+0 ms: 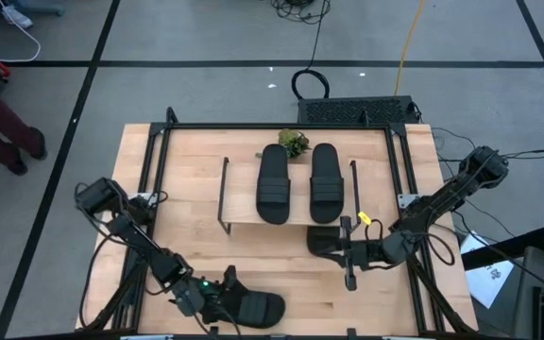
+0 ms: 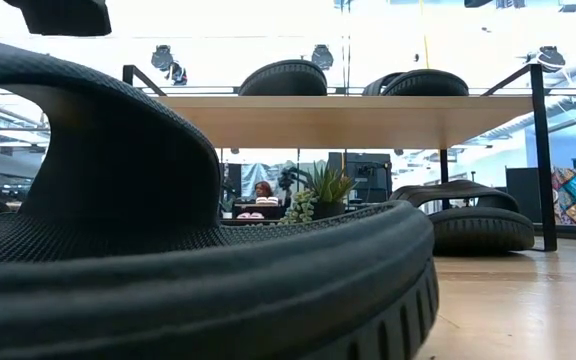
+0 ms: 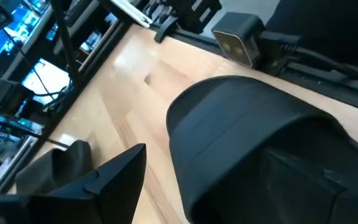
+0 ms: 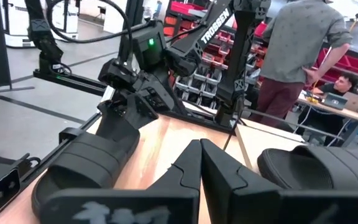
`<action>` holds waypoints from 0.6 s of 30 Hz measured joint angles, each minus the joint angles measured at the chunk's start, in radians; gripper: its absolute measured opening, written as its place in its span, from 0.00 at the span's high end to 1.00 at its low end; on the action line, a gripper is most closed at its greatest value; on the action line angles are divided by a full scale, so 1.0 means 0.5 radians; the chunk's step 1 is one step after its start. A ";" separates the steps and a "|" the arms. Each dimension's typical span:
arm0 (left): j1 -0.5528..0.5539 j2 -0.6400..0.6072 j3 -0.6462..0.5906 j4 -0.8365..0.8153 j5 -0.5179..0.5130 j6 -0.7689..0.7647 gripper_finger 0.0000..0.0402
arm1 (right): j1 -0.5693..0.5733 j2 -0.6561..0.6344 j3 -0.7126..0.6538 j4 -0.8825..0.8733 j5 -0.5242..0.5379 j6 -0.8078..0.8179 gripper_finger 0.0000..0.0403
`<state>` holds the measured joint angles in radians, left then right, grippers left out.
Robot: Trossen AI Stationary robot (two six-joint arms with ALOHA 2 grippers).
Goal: Pick and place slides into the shelf
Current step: Put the black slipper under the shelf
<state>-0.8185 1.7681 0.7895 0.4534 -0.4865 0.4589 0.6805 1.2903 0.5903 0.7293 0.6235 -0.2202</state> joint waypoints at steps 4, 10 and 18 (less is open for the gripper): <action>0.050 0.088 0.001 0.027 0.040 0.010 0.23 | -0.001 0.000 0.000 -0.002 0.001 0.013 1.00; 0.099 0.246 0.000 0.251 0.070 0.167 0.23 | -0.001 0.000 0.000 -0.002 0.001 0.035 1.00; 0.089 0.195 0.000 0.281 0.052 0.221 0.44 | 0.000 0.000 0.001 -0.012 0.000 -0.013 1.00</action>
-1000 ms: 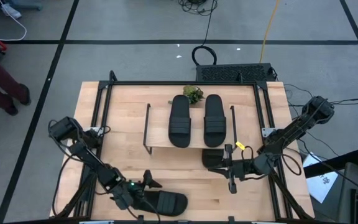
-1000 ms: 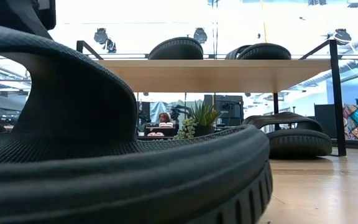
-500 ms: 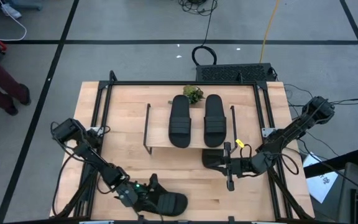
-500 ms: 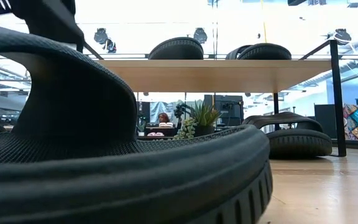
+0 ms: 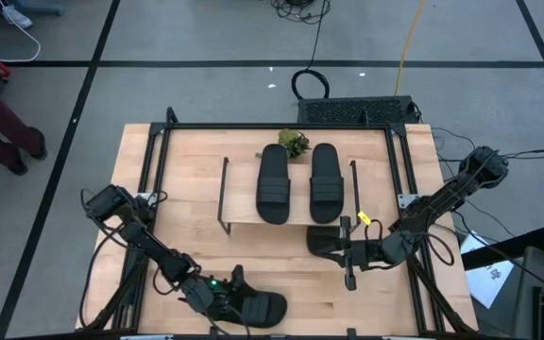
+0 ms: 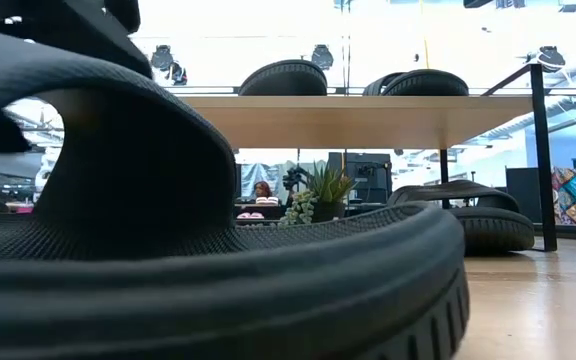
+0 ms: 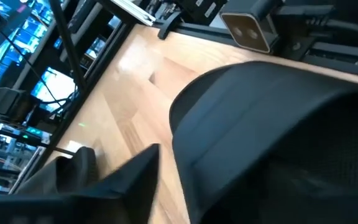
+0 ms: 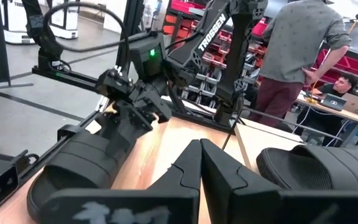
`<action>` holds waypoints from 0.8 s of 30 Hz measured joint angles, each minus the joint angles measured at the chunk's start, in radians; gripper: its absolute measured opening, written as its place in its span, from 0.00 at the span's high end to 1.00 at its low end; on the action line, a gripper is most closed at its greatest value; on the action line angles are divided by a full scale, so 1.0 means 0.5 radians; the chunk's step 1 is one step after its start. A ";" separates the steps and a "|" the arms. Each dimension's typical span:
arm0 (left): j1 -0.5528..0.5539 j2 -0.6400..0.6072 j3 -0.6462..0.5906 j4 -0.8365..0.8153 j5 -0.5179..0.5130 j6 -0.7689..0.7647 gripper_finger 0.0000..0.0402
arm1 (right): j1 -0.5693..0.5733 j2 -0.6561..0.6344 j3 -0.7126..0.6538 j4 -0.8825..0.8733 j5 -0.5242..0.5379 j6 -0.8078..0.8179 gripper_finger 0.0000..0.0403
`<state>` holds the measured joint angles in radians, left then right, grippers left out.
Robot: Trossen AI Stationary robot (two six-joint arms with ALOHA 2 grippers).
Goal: Pick and place slides into the shelf
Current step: Put the black slipper under the shelf
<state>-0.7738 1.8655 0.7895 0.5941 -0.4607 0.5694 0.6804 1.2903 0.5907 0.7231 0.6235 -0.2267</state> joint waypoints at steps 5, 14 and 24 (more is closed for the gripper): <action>0.002 -0.001 -0.001 -0.001 0.008 -0.023 0.87 | -0.002 0.001 0.000 -0.046 -0.115 -0.019 1.00; -0.011 -0.003 -0.001 -0.005 -0.208 0.051 0.99 | -0.001 0.001 0.000 -0.068 -0.391 -0.162 1.00; -0.040 -0.234 -0.002 -0.091 -0.398 0.070 0.99 | 0.001 0.238 0.005 0.155 -0.306 -0.679 0.93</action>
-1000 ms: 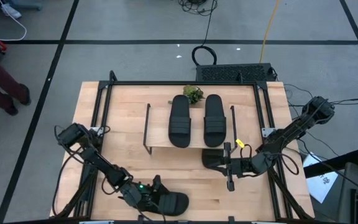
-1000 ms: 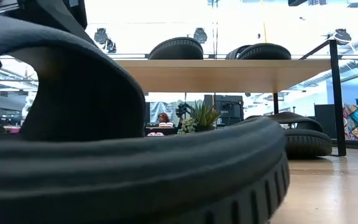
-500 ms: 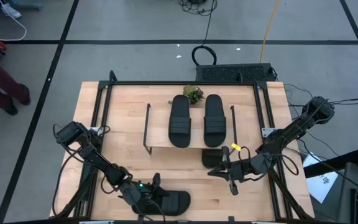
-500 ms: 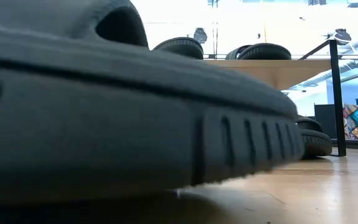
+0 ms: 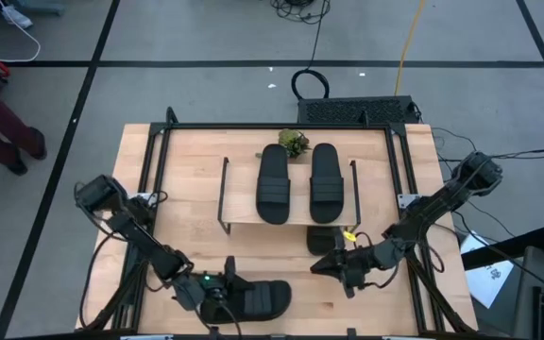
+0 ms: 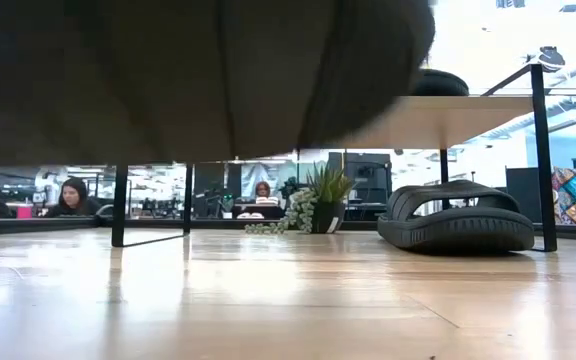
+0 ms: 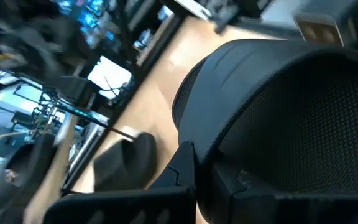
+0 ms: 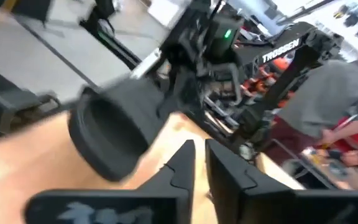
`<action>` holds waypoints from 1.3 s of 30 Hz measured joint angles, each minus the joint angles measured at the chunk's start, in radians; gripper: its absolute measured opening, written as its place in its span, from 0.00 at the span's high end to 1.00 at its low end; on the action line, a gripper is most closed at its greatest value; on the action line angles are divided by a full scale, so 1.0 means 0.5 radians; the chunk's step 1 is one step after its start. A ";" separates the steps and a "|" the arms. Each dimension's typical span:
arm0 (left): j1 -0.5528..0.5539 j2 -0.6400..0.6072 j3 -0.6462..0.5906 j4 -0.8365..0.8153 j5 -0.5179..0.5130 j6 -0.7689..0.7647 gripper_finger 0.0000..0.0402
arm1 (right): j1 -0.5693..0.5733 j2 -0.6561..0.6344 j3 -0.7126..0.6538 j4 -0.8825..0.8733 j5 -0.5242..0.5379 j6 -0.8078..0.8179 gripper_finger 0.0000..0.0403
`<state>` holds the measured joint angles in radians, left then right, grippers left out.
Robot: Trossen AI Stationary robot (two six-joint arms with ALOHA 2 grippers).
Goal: Pick and place slides into the shelf
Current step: Put the black slipper under the shelf
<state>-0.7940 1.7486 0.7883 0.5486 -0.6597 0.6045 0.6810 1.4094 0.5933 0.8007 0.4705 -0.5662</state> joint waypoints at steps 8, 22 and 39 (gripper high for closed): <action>0.078 -0.292 0.002 -0.217 0.075 -0.044 1.00 | 0.009 0.363 0.344 0.022 0.408 -0.427 0.65; 0.278 -0.335 0.002 -0.215 0.151 -0.056 1.00 | 0.012 0.710 0.933 -0.546 0.472 -0.632 0.49; 0.277 -0.335 0.303 -0.625 0.098 -0.014 1.00 | -0.001 0.711 0.938 -0.620 0.471 -0.623 0.50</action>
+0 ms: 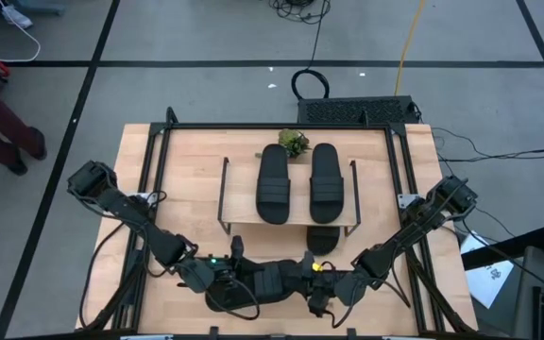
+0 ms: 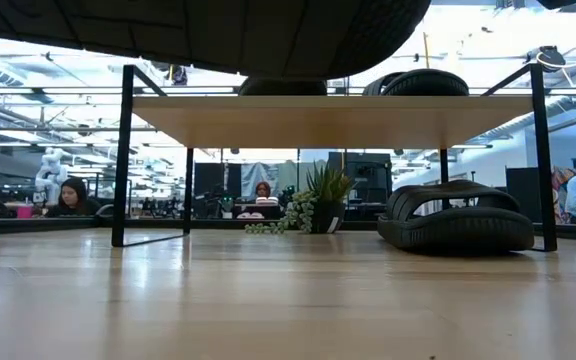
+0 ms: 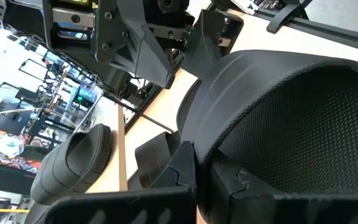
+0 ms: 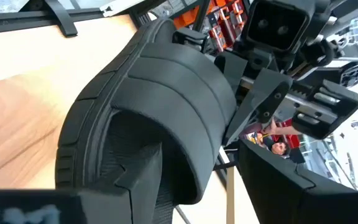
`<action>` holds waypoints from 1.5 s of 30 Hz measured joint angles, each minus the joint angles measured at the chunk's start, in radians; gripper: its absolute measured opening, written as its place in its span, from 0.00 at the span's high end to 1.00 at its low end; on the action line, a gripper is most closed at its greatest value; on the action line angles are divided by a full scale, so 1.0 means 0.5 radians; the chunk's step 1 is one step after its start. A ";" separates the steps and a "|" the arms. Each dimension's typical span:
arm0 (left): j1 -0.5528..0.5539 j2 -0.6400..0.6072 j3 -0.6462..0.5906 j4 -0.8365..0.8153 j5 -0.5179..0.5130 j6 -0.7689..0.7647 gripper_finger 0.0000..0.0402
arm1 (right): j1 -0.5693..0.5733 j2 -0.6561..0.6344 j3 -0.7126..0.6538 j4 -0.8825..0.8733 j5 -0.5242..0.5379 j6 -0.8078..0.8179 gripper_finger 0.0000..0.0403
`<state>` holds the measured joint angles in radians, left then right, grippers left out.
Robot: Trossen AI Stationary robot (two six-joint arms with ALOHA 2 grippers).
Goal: Pick and place slides into the shelf
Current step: Put the black slipper under the shelf
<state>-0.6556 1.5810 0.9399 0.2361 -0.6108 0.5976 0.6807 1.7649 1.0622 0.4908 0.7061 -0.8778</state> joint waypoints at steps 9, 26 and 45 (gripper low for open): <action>0.047 0.001 0.006 0.100 0.002 0.026 1.00 | 0.004 -0.002 -0.002 0.146 -0.048 -0.167 0.51; 0.139 0.001 0.007 0.265 0.175 0.059 1.00 | -0.069 0.001 -0.008 0.326 -0.216 -0.048 0.51; 0.141 0.072 0.007 0.203 0.175 -0.032 1.00 | -0.190 0.186 -0.010 0.474 -0.528 -0.041 0.90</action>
<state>-0.5850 1.6173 0.9436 0.3375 -0.5232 0.5817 0.5858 1.8579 1.0573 0.7277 0.4419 -0.8980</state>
